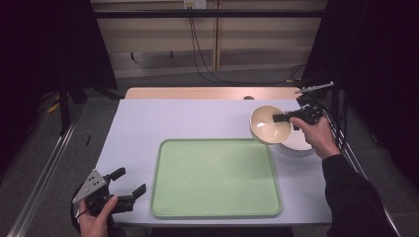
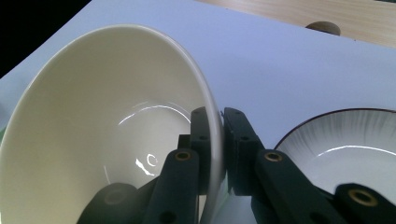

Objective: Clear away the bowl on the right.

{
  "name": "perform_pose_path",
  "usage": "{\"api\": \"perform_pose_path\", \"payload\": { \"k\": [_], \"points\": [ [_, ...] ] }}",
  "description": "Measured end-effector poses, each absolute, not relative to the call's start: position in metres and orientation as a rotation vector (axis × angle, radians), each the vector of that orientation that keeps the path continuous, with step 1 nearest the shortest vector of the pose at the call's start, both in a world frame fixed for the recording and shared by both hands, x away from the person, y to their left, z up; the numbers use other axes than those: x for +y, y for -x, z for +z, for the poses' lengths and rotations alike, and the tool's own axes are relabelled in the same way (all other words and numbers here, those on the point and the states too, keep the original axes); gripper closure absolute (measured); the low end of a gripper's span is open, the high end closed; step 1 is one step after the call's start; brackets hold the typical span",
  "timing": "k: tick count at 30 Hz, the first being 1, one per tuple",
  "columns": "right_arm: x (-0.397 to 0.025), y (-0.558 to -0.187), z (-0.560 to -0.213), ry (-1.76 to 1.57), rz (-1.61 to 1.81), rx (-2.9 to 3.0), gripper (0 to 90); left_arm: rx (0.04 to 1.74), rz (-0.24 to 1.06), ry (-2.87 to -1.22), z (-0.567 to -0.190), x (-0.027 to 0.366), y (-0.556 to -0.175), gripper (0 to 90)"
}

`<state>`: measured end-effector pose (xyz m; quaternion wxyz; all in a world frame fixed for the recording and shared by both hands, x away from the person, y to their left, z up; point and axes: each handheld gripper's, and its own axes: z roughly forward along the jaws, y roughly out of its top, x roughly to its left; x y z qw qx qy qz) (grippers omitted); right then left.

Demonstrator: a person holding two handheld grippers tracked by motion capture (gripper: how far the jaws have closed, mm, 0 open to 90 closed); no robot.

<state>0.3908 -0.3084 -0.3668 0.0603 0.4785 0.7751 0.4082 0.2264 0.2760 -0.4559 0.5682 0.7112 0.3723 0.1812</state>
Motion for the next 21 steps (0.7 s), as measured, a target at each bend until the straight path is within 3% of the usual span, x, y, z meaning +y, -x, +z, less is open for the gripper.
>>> {"api": "perform_pose_path", "payload": {
  "k": [21],
  "points": [
    [-0.276, -0.405, -0.391, -1.489, 1.13, 2.396, 83.4, 0.878, 0.424, -1.67, -0.456, 0.276, -0.227, 1.9]
  ]
}}
